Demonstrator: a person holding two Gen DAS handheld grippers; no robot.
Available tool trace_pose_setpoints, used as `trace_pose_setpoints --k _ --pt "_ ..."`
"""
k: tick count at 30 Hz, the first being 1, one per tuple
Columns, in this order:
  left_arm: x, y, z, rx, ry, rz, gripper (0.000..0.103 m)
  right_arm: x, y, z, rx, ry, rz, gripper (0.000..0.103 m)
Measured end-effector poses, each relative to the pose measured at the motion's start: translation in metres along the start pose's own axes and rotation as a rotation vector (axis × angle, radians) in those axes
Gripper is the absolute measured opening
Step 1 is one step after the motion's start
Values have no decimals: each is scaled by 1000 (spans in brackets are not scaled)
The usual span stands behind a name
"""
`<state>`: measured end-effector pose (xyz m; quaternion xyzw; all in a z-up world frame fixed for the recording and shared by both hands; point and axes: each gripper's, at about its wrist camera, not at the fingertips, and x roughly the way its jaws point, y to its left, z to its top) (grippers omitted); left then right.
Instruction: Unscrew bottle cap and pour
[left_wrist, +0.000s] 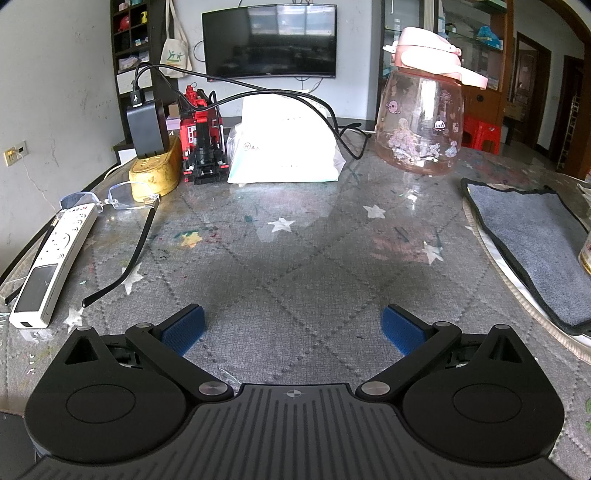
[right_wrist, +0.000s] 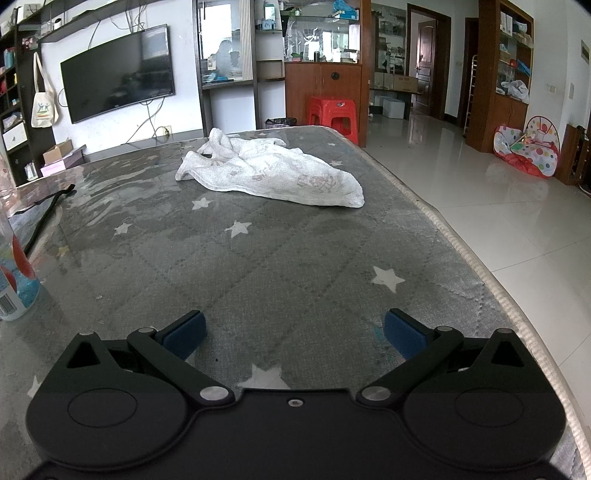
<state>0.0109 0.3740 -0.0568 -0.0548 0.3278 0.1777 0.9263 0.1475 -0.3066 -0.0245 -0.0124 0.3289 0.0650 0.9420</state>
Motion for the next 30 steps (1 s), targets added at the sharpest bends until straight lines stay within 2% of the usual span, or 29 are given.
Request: trace_pose_setpoints --k 30 --pt "0 0 0 0 0 0 103 1 1 -5 -1 0 0 103"
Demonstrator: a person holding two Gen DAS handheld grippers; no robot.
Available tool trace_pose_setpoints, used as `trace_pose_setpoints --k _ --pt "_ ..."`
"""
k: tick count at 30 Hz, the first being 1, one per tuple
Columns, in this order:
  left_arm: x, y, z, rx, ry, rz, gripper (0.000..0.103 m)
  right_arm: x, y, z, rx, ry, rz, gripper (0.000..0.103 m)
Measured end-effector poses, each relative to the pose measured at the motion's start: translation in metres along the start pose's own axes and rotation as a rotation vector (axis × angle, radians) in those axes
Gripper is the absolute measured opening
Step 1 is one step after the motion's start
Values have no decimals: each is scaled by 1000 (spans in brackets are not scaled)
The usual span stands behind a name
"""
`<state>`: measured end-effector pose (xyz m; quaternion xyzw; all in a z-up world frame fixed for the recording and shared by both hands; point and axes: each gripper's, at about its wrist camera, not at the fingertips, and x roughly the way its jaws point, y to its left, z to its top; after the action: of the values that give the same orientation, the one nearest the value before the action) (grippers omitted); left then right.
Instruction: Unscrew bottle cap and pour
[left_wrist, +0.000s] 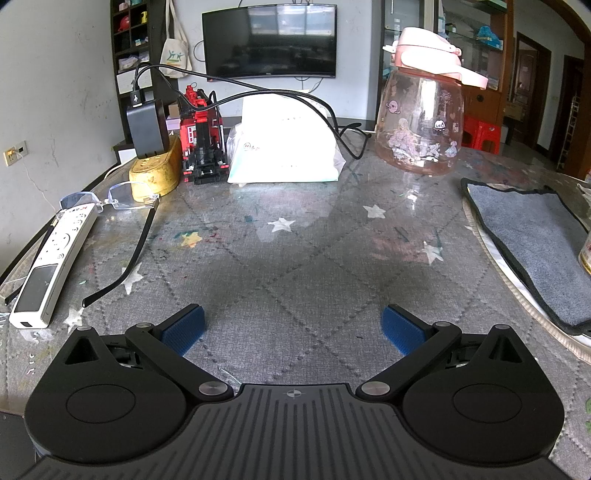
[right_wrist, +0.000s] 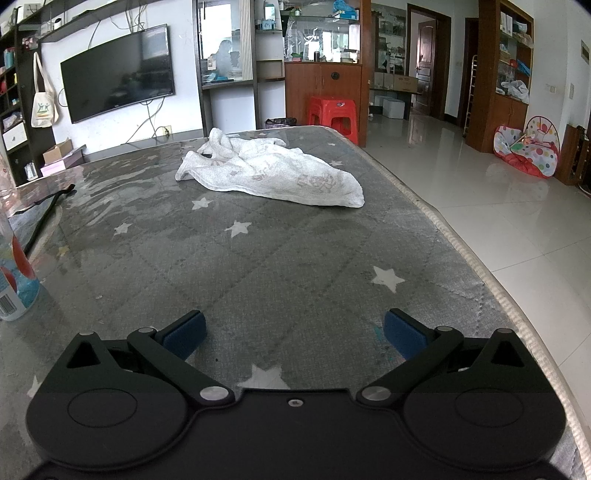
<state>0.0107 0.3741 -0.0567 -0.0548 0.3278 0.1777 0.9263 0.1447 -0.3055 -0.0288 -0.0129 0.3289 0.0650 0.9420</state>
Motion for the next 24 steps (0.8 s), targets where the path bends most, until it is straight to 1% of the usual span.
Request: trace_pose_setpoints --k 24 --pt "0 0 0 0 0 0 103 1 1 -4 -1 0 0 103"
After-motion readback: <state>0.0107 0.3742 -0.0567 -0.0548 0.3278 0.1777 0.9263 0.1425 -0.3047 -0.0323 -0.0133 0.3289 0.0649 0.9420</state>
